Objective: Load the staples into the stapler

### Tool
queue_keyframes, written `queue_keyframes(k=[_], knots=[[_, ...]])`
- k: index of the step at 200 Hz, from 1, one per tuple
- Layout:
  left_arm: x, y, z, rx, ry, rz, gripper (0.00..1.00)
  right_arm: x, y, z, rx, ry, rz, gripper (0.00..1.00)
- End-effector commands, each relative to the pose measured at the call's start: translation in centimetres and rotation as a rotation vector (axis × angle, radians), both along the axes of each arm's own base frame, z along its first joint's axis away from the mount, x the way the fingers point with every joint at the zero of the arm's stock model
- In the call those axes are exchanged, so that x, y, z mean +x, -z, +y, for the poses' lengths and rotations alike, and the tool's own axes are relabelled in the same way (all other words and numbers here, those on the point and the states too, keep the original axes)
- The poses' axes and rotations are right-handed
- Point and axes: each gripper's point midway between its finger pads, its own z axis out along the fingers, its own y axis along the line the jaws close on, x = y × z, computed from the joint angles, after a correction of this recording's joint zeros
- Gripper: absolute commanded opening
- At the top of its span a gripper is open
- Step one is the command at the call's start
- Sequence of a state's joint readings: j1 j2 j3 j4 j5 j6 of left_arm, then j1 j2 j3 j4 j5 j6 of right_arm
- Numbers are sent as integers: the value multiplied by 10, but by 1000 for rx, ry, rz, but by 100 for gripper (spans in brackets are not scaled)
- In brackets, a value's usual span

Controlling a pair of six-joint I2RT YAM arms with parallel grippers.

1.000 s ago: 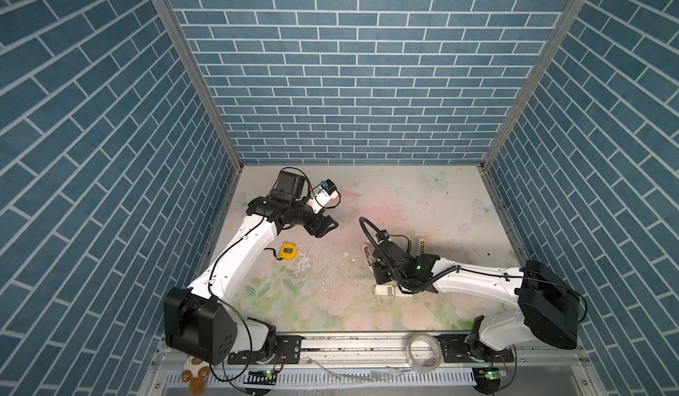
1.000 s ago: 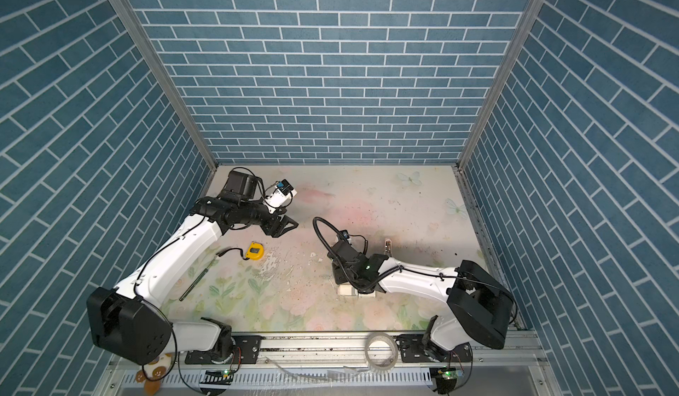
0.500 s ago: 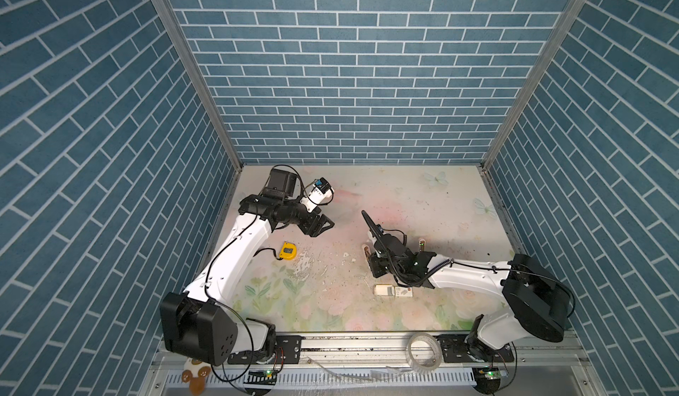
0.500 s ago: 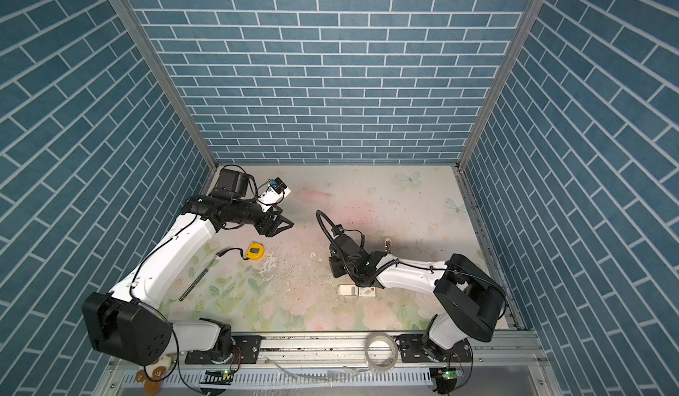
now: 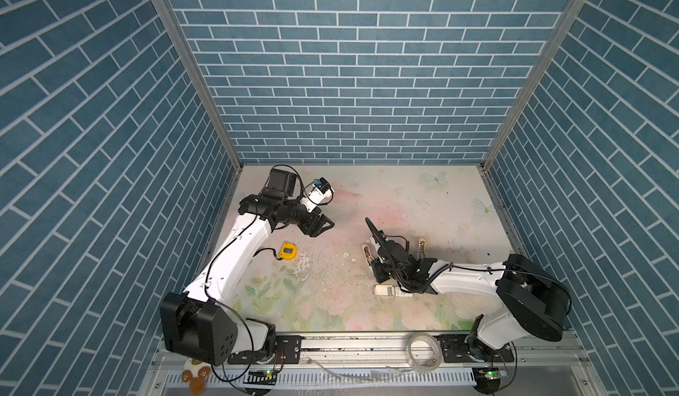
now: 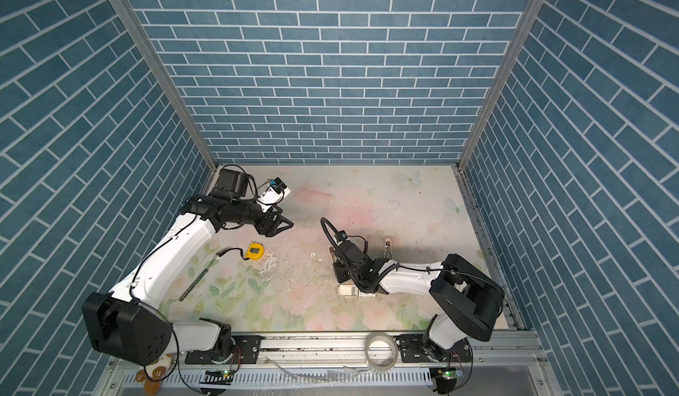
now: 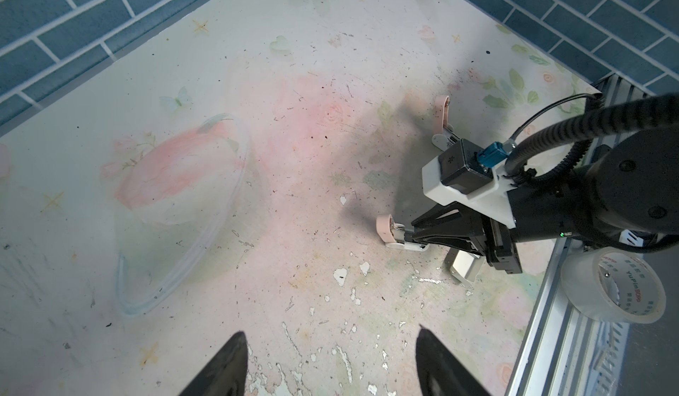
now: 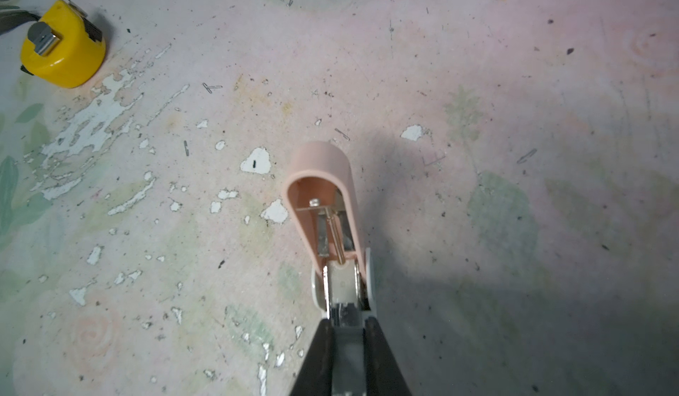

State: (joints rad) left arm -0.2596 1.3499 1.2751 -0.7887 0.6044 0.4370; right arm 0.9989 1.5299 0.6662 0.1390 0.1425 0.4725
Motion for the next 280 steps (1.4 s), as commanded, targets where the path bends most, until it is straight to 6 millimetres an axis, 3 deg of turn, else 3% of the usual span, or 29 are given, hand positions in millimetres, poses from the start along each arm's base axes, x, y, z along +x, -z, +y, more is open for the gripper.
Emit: queue_keyframes(k=[1, 212, 280], knots=[[-1, -9, 2, -13, -6, -13, 74, 6, -6, 3, 3, -13, -43, 17], [-1, -9, 2, -20, -10, -33, 73, 7, 6, 6, -5, -1, -17, 18], [-2, -9, 3, -18, -10, -38, 73, 6, -1, 4, 10, 0, -28, 17]])
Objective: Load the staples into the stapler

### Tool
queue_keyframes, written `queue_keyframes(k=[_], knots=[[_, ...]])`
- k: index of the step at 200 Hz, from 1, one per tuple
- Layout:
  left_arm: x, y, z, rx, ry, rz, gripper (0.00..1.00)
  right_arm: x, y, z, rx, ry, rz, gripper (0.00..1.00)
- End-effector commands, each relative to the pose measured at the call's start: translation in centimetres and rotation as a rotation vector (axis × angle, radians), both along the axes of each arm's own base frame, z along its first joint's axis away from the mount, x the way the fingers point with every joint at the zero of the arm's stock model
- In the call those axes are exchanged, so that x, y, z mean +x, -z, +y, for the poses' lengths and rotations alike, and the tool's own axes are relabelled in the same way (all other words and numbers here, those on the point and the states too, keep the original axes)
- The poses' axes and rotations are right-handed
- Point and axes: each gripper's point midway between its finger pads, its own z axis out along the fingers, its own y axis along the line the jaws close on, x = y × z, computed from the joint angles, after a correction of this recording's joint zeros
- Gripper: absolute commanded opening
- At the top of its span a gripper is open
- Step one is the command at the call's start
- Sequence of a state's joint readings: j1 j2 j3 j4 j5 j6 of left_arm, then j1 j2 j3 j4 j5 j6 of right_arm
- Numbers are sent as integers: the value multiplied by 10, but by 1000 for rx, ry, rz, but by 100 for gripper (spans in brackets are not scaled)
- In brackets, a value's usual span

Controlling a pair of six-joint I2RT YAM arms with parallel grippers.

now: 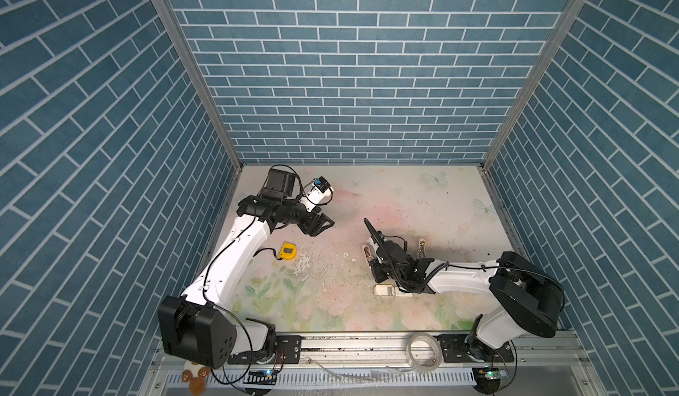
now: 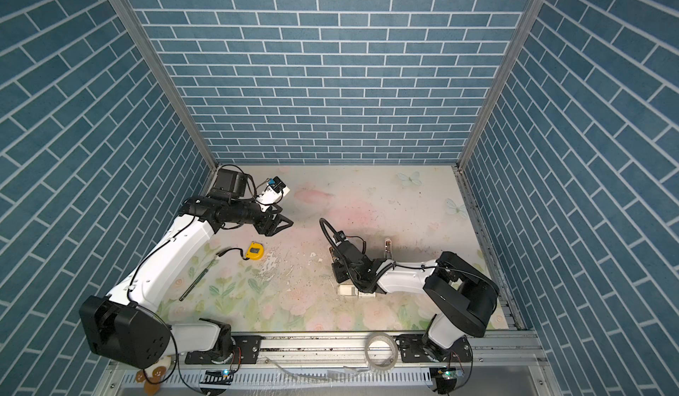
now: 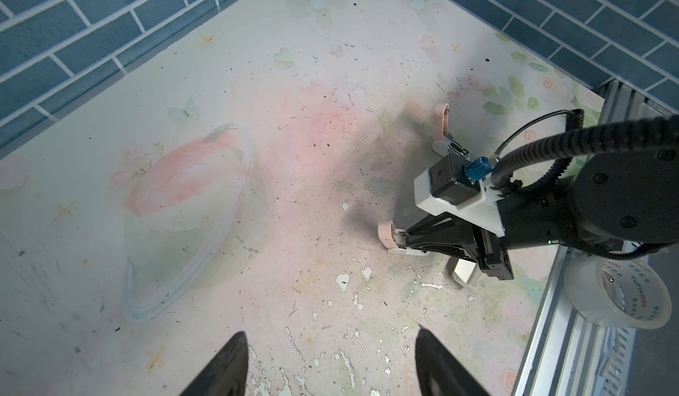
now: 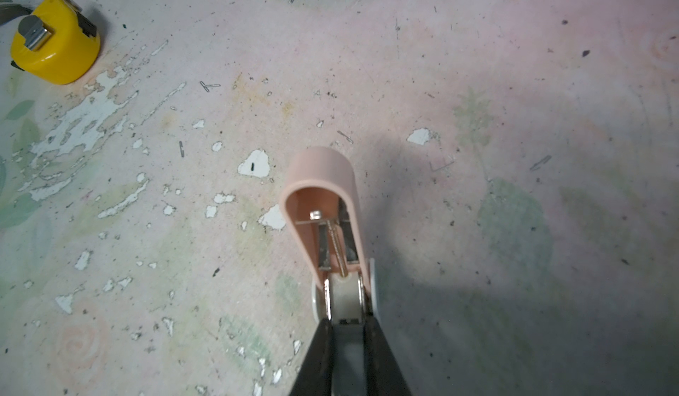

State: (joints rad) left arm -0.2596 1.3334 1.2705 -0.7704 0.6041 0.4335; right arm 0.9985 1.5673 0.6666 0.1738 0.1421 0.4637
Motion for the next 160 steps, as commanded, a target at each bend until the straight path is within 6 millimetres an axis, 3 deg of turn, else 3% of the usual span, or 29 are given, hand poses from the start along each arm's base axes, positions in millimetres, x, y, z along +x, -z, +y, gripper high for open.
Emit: queue_keyframes(k=[1, 74, 160], knots=[[-2, -3, 3, -9, -8, -10, 73, 4, -9, 1, 16, 7, -25, 17], [-3, -3, 3, -12, -8, -13, 73, 7, -17, 3, 45, 14, -50, 17], [-4, -2, 3, -13, -9, -17, 73, 6, -3, -1, 29, 30, -35, 17]])
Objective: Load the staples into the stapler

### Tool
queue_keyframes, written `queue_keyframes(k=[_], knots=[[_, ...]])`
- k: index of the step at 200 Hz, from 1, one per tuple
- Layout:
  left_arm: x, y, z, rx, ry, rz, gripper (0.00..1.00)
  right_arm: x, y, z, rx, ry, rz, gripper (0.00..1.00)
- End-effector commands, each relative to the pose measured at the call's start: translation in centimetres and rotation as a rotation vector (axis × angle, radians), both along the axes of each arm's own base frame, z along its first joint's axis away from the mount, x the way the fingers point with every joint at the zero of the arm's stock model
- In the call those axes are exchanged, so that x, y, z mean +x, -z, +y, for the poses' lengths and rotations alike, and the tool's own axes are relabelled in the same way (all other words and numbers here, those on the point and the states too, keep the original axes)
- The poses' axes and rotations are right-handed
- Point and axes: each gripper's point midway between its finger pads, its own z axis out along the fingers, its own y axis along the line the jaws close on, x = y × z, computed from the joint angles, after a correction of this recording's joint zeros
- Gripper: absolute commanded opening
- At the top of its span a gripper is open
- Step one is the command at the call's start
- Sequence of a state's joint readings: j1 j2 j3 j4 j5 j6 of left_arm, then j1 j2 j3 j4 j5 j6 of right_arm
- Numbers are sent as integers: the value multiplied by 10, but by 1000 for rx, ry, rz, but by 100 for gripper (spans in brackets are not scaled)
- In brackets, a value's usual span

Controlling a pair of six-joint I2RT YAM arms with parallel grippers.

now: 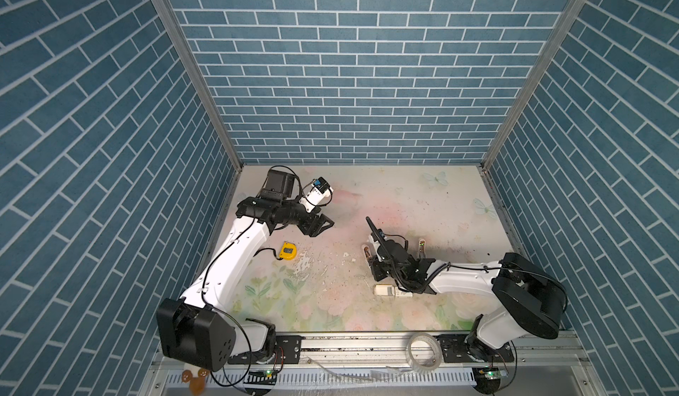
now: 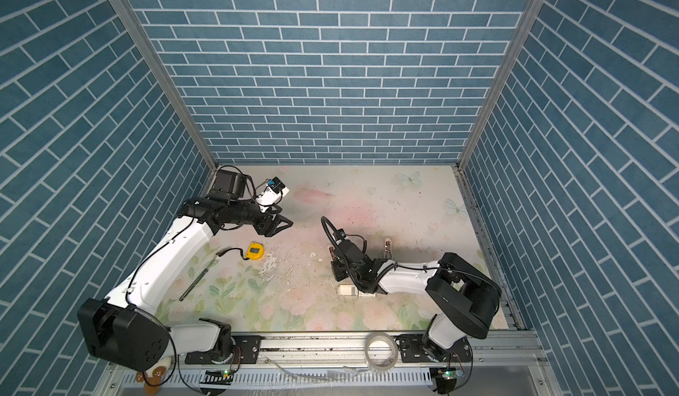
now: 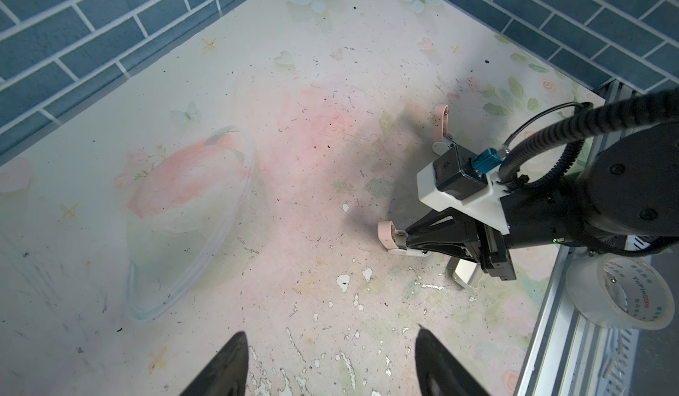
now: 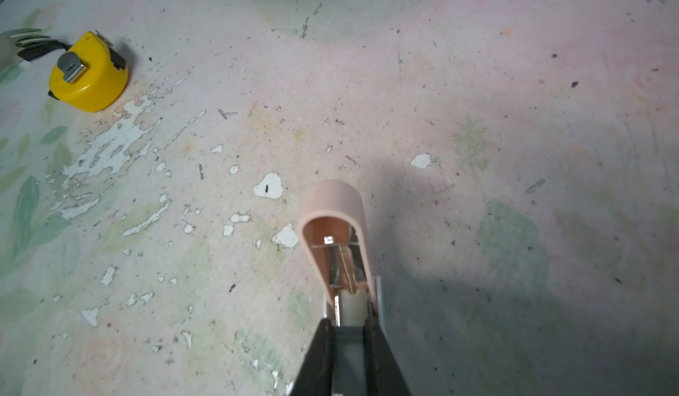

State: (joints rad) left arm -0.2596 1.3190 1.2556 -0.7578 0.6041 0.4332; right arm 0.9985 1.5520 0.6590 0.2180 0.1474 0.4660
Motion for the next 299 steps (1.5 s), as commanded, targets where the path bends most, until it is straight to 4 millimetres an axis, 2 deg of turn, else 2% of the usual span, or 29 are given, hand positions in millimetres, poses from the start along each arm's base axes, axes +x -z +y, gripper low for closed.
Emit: queue_keyframes(k=[1, 299], knots=[[-2, -1, 2, -10, -8, -4, 73, 1, 7, -6, -14, 25, -5, 17], [1, 2, 4, 0, -15, -14, 73, -5, 21, -10, -88, 17, -24, 17]])
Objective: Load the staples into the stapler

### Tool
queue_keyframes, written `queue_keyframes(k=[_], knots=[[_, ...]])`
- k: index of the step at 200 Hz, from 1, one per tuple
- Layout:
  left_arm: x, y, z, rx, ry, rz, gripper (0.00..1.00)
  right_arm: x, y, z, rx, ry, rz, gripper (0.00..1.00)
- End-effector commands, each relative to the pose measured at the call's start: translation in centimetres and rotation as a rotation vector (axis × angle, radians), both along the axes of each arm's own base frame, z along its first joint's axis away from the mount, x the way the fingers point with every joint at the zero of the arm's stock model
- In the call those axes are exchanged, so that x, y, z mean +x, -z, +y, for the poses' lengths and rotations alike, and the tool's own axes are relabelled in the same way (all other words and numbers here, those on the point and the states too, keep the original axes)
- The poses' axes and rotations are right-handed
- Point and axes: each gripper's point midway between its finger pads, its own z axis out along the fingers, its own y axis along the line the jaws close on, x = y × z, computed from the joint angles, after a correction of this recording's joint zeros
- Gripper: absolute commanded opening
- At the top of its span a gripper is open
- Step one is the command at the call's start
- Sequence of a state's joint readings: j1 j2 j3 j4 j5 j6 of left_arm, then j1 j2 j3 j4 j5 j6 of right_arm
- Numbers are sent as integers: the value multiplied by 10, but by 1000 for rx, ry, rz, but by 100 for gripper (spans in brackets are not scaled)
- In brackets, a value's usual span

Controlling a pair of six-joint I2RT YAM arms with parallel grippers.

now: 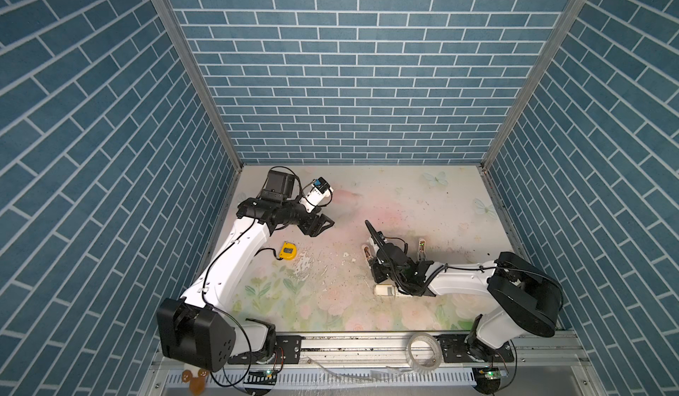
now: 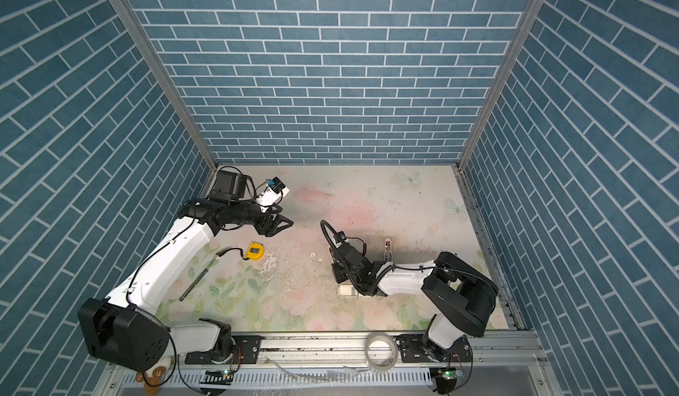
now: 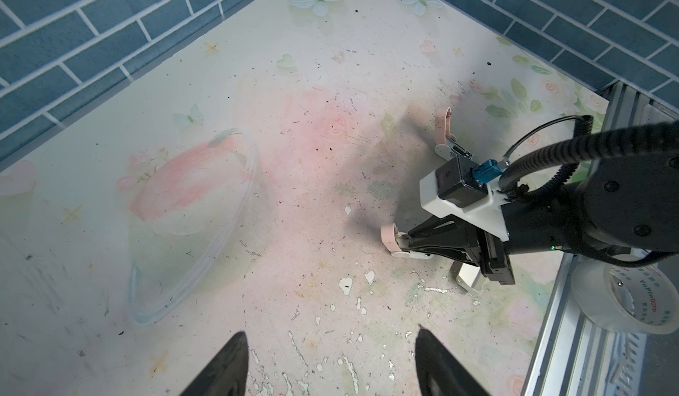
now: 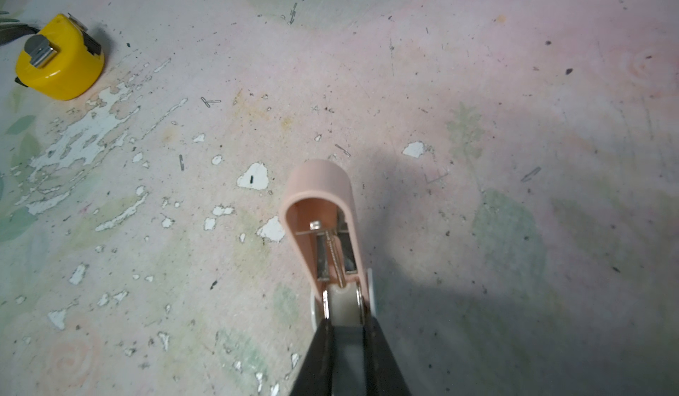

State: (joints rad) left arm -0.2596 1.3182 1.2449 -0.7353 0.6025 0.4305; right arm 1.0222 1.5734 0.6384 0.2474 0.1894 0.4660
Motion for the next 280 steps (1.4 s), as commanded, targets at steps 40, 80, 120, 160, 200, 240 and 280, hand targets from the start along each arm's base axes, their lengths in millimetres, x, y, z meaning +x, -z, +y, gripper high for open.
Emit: queue_keyframes(k=[40, 80, 120, 160, 200, 240, 280], knots=[[-2, 1, 4, 3, -13, -2, 73, -3, 15, -8, -79, 6, -6, 17], [-2, 0, 5, 5, -14, -6, 73, -5, 16, -9, -91, 3, -11, 17], [-2, -1, 5, 5, -15, -5, 73, -7, 15, -10, -91, 1, -9, 17], [-2, -2, 5, 6, -15, -8, 73, -9, 15, -14, -91, 8, -8, 17], [-2, -4, 5, 5, -18, -14, 73, -9, 13, -14, -82, 11, -14, 16], [-2, -5, 5, 7, -18, -17, 73, -6, 2, -10, -59, 3, -33, 16], [-1, -5, 6, 10, -21, -17, 73, -4, -4, -8, -46, -2, -56, 16]])
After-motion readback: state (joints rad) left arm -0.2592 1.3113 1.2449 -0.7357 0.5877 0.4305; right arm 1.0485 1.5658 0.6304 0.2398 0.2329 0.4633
